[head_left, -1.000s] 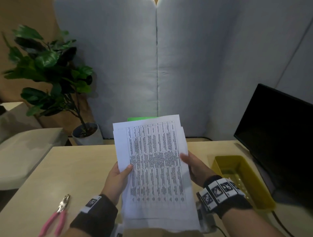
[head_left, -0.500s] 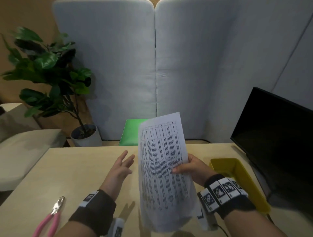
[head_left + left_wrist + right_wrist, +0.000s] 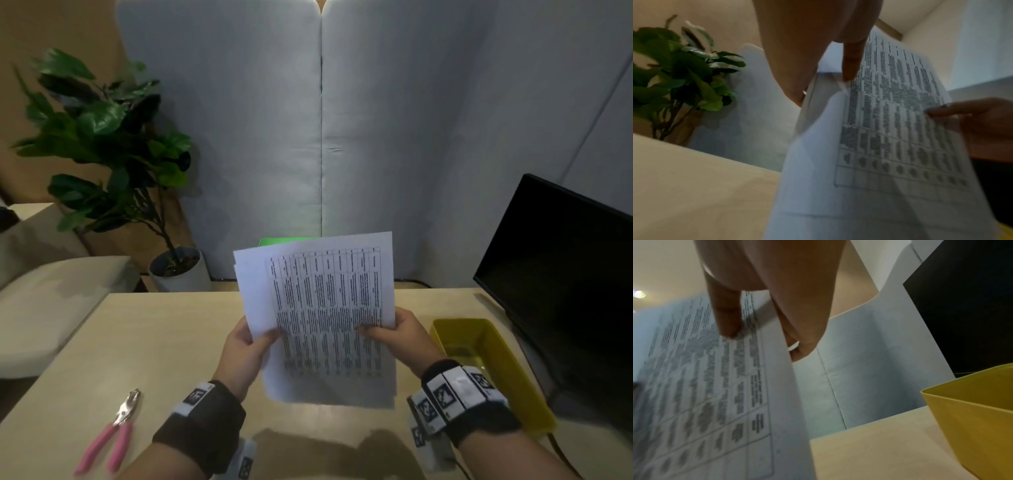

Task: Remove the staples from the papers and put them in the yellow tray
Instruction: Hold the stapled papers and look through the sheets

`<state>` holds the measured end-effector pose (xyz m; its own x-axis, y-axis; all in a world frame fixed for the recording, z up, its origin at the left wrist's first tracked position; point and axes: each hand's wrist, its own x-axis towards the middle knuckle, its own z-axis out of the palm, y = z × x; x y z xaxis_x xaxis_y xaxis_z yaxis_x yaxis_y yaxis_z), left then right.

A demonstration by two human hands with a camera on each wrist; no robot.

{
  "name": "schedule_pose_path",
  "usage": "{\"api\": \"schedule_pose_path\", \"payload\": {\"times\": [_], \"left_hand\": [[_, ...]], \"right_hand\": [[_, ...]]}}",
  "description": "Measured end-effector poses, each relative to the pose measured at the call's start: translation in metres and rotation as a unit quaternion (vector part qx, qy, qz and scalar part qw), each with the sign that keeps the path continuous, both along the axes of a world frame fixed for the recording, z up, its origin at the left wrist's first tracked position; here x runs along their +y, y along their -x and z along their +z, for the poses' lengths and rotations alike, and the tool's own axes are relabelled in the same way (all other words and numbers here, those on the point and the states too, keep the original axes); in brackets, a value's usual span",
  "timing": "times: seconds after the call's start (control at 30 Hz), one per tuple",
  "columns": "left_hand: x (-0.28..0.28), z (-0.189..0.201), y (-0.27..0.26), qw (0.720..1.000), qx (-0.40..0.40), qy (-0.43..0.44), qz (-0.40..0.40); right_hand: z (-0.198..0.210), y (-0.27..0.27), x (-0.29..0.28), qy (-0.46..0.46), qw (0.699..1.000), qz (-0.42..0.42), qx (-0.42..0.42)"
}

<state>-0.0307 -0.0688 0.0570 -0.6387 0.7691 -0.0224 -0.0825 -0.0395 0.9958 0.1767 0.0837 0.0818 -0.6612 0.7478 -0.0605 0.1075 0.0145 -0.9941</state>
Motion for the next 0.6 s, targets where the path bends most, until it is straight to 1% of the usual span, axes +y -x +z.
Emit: {"api": "schedule_pose_path", "payload": {"times": [0.07, 0.17, 0.23, 0.3, 0.37, 0.43, 0.53, 0.6], "left_hand": [[-0.004, -0.004, -0.002, 1.000, 0.027, -0.004, 0.003], [-0.008, -0.009, -0.009, 0.999, 0.048, 0.001, 0.017], [-0.009, -0.016, -0.012, 0.998, 0.053, -0.002, 0.036], [-0.010, -0.025, -0.014, 0.997, 0.058, 0.002, 0.053], [-0.011, -0.036, -0.015, 0.995, 0.065, 0.026, 0.073], [-0.012, -0.044, -0.015, 0.993, 0.057, 0.051, 0.090], [-0.013, -0.049, -0.019, 0.991, 0.068, 0.075, 0.087], [-0.013, -0.049, -0.020, 0.989, 0.090, 0.076, 0.087]], "right_hand": [[-0.010, 0.003, -0.005, -0.017, 1.000, -0.026, -0.001], [-0.032, 0.012, -0.014, -0.037, 0.994, -0.100, -0.018], [-0.045, 0.019, -0.022, -0.039, 0.990, -0.135, -0.009], [-0.054, 0.023, -0.030, -0.024, 0.990, -0.141, 0.013], [-0.063, 0.025, -0.036, -0.014, 0.992, -0.126, 0.006], [-0.071, 0.027, -0.040, 0.017, 0.992, -0.121, 0.007], [-0.078, 0.028, -0.043, 0.028, 0.990, -0.141, -0.003], [-0.077, 0.028, -0.046, 0.042, 0.987, -0.151, 0.020]]}}
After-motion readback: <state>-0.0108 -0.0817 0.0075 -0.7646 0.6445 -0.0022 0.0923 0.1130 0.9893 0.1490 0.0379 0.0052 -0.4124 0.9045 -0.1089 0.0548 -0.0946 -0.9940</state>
